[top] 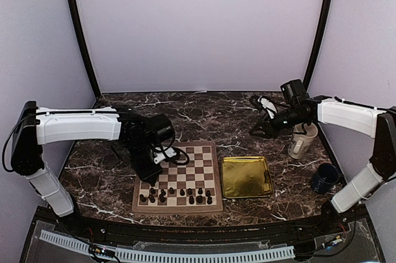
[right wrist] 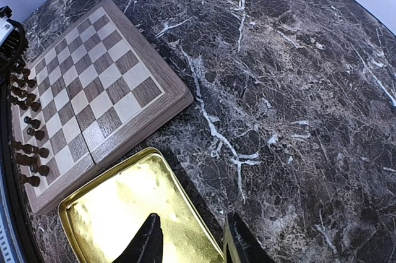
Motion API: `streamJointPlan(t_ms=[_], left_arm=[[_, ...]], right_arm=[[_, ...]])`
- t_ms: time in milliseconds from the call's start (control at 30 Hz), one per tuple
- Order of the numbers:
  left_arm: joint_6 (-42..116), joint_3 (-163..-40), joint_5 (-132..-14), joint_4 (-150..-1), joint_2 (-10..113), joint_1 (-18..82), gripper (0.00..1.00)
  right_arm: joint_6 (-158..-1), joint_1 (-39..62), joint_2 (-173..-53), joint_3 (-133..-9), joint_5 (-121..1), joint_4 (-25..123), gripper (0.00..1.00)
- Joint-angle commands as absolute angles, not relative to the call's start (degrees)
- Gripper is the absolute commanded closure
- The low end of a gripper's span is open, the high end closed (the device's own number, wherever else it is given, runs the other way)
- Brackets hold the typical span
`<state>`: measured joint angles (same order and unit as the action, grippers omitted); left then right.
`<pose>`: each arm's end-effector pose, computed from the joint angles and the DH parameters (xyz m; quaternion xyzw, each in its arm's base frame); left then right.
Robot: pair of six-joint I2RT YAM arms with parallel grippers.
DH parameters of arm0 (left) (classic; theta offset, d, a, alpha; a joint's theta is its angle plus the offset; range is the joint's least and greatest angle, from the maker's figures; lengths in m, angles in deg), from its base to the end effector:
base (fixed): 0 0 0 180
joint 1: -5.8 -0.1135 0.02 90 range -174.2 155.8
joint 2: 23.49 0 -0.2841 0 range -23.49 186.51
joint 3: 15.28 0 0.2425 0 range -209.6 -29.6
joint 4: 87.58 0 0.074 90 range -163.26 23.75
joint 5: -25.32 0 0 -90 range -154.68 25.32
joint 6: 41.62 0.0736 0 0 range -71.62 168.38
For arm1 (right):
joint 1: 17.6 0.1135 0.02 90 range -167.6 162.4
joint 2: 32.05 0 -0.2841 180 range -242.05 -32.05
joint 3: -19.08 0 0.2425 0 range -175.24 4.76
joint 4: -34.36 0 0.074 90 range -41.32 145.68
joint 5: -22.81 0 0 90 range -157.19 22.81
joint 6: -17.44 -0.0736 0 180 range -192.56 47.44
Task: Set up the chess pieces on the board
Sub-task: Place the pawn at h7.
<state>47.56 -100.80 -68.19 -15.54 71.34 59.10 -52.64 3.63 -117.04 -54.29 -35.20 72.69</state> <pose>0.1789 -0.2476 0.2116 0.4427 0.8930 -0.0615 0.0532 0.2846 0.1524 0.2432 -0.4057 0.8124 0.2626 0.3262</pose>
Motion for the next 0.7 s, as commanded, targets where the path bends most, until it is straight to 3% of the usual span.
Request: streamJointPlan(t_ms=[0, 667], left_arm=[[43.44, -98.78, -67.84, -13.7, 67.2, 58.37, 0.95], [39.43, -93.24, -73.74, -12.7, 68.75, 54.4, 0.93]], right_arm=[[-51.91, 3.31, -117.99, -54.74, -33.89, 72.93, 0.65], [-51.82, 3.33, -119.15, -55.06, -33.45, 73.37, 0.64]])
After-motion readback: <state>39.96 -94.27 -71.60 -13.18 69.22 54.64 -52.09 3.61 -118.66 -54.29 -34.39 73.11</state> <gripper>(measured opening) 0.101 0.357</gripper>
